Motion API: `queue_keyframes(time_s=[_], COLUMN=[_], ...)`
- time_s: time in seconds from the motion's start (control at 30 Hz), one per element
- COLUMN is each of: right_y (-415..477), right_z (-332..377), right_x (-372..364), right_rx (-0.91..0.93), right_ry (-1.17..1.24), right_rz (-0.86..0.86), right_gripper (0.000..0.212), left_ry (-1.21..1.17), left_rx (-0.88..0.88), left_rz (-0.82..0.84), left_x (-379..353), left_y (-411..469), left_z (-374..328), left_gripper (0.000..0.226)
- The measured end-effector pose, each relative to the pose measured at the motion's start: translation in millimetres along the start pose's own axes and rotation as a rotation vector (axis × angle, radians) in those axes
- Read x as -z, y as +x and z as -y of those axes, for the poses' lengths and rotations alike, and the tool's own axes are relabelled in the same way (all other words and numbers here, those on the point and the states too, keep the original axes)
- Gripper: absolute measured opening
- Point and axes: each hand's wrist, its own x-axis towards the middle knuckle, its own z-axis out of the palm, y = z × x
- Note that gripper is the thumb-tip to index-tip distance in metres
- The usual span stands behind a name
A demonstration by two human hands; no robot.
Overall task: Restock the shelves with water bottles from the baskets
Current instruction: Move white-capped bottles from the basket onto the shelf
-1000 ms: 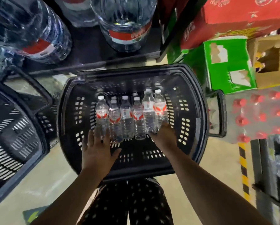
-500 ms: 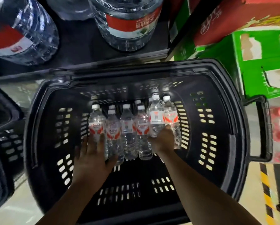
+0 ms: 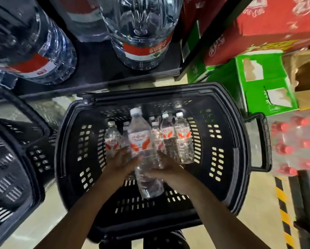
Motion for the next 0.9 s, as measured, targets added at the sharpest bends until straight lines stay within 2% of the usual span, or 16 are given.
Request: queue_keyframes(time_s=[0.07,0.1,0.17,0.23,0.3,0.37,0.43,0.53,0.6,0.73,0.8,0.9], right_y=[-4,-5,-1,6,16,33,53,93,120,164,180,190], right_z=[11,15,20,18,19,12,7,-7,-14,-23,-30,-38], right_x=[-13,-18,-24,-27,-25,-5,17,45,56,71,77,82], right_rx=[-0.023,-0.031,-0.083,-0.134,-0.204,-0.261,-0.208,-0.106,-0.094,-0.094,-0.152,-0.162], right_ry=[0.0,0.008,-0.012,-0.064,-0.25,-0.485,-0.458,-0.243,-0.346,-0.638,-0.688,-0.694], right_rz=[0.04,0.074,0.099,0.138,0.178,0.195,0.075,-0.329,-0.472,-0.509,-0.495,-0.484], right_gripper=[0.049,0.045,0.043,0.041,0.038,0.064,0.079,0.068,0.061,0.072,0.073,0.046], left_ry=[-0.066,-0.097,-0.157,-0.229,-0.25,-0.242,-0.223,-0.199,-0.232,-0.294,-0.334,-0.355], left_rx=[-0.031,-0.025,0.008,0.011,0.012,0.011,0.023,0.036,0.034,0.034,0.028,0.022], left_rz=[0.055,0.063,0.05,0.014,-0.04,-0.08,-0.124,-0.13,-0.125,-0.129,-0.134,-0.13], left_x=[1,2,7,9,9,14,21,28,27,23,22,21], left_y=[-10,-12,-14,-14,-13,-9,0,15,25,45,52,56], left_z=[-10,-12,-12,-10,-5,3,12,23,30,45,49,51], left_gripper=[0.052,0.049,0.058,0.047,0.041,0.044,0.045,0.05,0.045,0.035,0.031,0.03])
